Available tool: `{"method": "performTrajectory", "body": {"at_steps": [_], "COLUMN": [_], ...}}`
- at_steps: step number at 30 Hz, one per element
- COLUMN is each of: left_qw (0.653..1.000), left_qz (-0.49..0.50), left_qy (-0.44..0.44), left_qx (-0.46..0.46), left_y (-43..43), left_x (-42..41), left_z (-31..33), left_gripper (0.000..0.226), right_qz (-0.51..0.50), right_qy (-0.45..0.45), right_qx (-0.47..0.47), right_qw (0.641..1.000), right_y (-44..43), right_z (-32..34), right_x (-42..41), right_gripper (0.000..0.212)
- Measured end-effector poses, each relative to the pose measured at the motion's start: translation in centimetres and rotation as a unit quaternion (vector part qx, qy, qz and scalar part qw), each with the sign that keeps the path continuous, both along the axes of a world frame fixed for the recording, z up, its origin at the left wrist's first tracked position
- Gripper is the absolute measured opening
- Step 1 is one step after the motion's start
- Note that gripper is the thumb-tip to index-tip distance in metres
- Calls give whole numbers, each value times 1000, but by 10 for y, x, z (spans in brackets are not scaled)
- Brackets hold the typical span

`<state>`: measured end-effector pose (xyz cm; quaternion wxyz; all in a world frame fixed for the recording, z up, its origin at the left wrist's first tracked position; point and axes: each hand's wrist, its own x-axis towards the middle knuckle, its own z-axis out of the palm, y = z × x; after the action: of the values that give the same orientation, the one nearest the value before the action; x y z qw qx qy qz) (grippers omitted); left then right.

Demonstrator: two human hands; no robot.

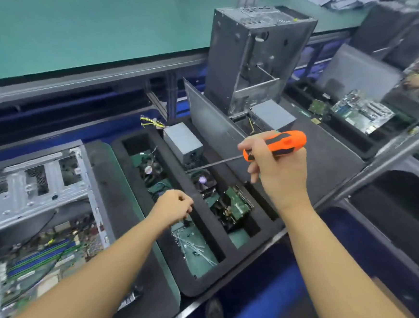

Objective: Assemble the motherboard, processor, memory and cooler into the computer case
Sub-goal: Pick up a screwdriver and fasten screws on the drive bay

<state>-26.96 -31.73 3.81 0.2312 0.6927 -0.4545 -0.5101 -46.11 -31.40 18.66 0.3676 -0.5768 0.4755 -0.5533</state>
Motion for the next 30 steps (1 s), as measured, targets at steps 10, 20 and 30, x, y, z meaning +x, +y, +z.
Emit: {"method": "performTrajectory", "body": {"at_steps": [10,20,30], "left_qw": [874,871,880], "left_qz": [-224,-179,-182], "left_qy": [-423,-448,-424], "left_qx": [80,99,113], "left_y": [-7,-6,-10], "left_x": [-29,-61,-58], "left_z": [-100,-145,-148], "left_gripper": [27,33,33], "right_qz": [100,173,194], "right_qy": [-51,-73,-77], "right_qx": [61,53,64], "right_qw": [992,981,976], "right_y": [-33,-60,-76], "right_z": [-26,-49,-52], "right_x": [-11,-33,-32], "right_gripper": [19,26,24]}}
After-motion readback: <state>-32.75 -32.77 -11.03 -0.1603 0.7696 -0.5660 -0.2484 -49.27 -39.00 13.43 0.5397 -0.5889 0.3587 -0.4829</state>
